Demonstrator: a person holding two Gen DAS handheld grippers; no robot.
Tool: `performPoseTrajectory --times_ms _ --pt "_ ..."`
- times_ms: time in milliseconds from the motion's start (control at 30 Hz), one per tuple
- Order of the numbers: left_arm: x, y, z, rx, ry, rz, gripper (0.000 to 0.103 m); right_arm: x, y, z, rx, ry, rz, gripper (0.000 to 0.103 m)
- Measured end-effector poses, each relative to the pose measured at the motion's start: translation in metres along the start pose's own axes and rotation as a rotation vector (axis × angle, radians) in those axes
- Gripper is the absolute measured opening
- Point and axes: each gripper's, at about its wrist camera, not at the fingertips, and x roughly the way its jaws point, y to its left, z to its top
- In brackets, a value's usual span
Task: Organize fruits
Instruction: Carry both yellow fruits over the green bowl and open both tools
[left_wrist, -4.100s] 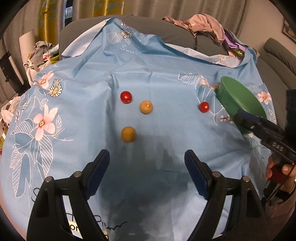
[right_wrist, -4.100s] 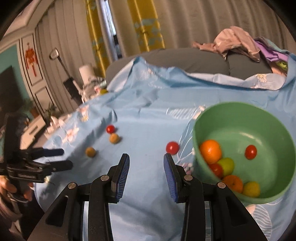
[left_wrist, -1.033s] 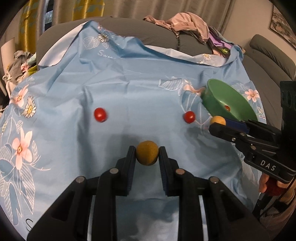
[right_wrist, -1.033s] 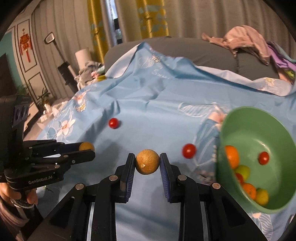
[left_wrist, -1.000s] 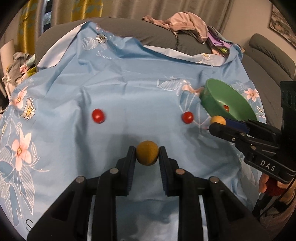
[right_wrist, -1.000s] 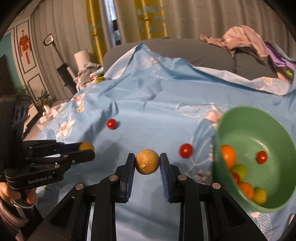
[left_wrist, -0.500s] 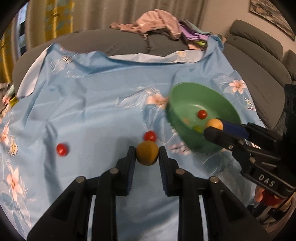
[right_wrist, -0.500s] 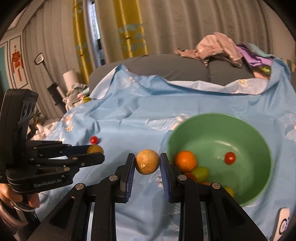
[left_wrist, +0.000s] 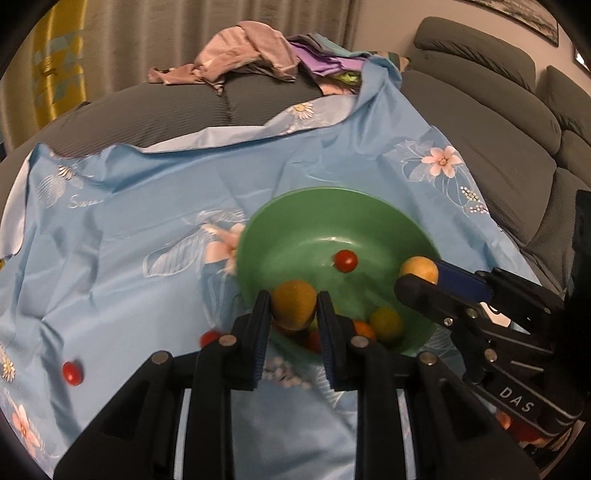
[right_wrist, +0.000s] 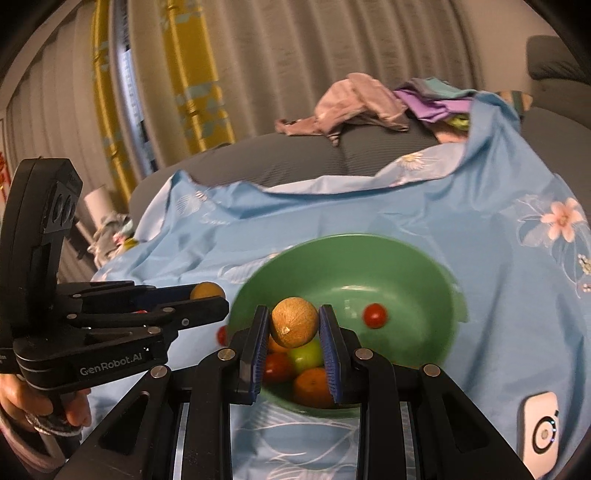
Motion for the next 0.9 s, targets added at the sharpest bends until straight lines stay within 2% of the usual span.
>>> performPoseTrajectory --times_ms 200,733,800,867,900 --pt "0.018 -0.016 0.007 0.029 0.026 -0.006 0.025 0.003 -0.015 -0.002 0.021 0.007 -0.033 0.029" --pt "0.045 -0.021 0.004 0.027 0.085 0.018 0.026 0.009 -0.028 -0.007 0.039 0.059 -0.087 0.029" --pt "0.045 -0.020 0.004 0.024 0.084 0.029 0.037 0.010 -0.029 -0.007 0.041 0.065 -0.095 0.029" --pt "0.043 -0.019 0.004 0.018 0.078 0.032 0.056 0.010 -0.030 -0.007 0.046 0.067 -0.099 0.029" --pt "0.041 -0.019 0.004 0.013 0.072 0.034 0.058 0.009 -0.030 -0.007 0.048 0.067 -0.098 0.029"
